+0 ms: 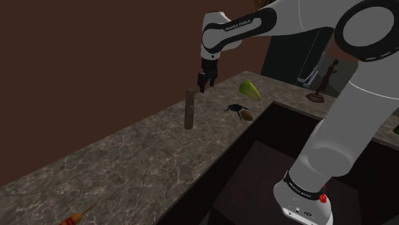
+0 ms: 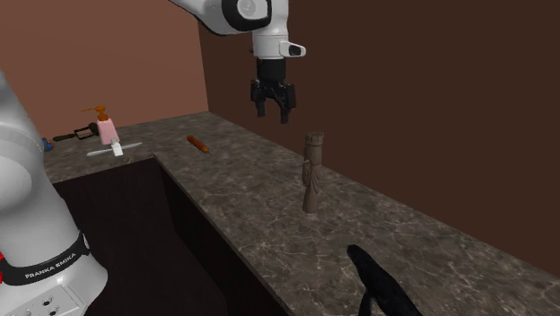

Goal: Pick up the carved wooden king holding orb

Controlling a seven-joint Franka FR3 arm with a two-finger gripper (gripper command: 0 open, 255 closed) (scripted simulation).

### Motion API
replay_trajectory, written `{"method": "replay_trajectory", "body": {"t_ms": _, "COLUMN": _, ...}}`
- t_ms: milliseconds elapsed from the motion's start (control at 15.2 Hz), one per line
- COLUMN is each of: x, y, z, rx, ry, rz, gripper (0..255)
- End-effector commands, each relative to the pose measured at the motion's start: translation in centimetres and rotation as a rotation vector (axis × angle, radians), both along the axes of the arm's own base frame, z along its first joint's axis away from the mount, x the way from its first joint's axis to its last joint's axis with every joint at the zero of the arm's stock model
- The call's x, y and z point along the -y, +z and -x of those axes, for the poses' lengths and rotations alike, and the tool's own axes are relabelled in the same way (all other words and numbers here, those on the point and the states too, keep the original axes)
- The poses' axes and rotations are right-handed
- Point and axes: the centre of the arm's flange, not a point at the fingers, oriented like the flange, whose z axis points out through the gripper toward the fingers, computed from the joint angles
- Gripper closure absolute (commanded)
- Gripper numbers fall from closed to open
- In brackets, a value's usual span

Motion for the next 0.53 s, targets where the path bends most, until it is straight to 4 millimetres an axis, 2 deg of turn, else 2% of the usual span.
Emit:
{"method": "replay_trajectory", "body": {"t_ms": 0, "x": 0.8, "y": -1.1, "z": -2.2, "rx": 0.003, "ry": -0.003, "rz": -0.004, "gripper": 0}}
{"method": "replay_trajectory", "body": {"t_ms": 462, "x": 3.6, "y": -4.4, "z": -10.3, "rx": 0.011, "ry": -0.015, "rz": -0.019, "gripper": 0}}
